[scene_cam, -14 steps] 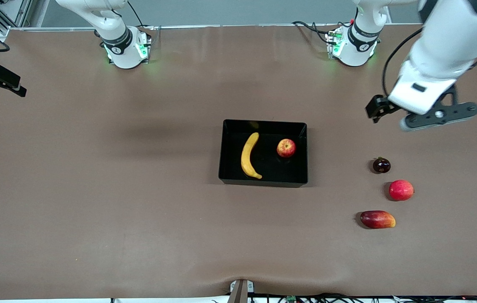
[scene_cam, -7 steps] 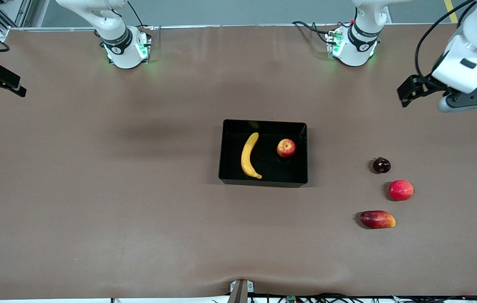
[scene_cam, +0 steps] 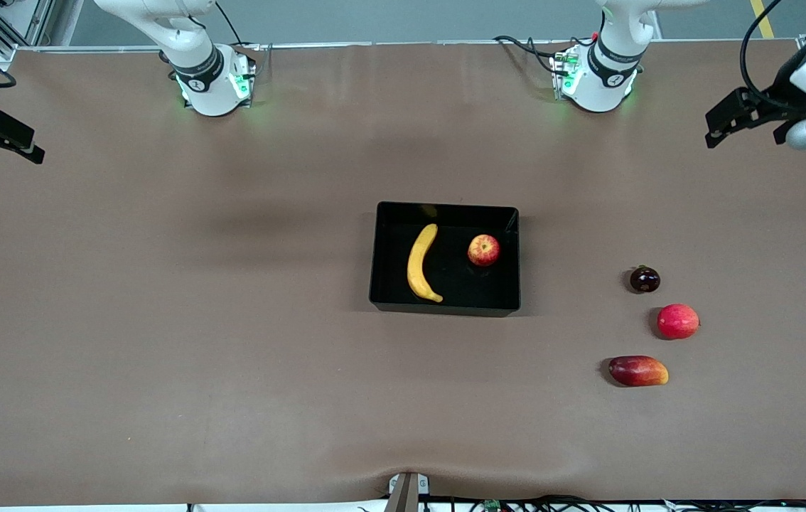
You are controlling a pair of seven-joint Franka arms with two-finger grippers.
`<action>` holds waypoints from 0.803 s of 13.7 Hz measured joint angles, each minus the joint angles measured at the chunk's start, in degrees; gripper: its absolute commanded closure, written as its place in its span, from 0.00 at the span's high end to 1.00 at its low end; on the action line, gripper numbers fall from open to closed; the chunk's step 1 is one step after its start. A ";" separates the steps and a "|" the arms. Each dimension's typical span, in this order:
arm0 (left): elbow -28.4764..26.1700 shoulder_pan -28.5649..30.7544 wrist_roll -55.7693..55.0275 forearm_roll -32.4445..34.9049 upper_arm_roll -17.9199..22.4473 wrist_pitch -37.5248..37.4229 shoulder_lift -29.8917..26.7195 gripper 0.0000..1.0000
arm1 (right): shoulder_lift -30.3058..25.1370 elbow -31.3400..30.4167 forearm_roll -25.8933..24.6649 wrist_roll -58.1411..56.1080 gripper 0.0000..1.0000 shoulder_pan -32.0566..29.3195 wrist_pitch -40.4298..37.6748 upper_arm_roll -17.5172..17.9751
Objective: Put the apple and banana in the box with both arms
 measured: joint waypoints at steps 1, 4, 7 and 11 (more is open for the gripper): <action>-0.25 -0.13 0.18 0.00 0.00 0.00 -0.56 1.00 | 0.00 0.00 0.00 0.00 1.00 0.00 0.00 0.00; -0.31 -0.16 0.77 0.00 0.01 0.03 -0.82 1.00 | 0.00 0.00 0.00 0.00 1.00 0.00 0.00 0.00; 0.20 -0.16 0.77 0.00 0.01 0.06 -0.30 1.00 | 0.00 0.00 0.00 0.00 1.00 0.00 0.00 0.00; 0.36 -0.14 0.77 0.00 0.14 -0.04 0.10 1.00 | 0.00 0.00 0.00 0.00 1.00 0.00 0.00 0.00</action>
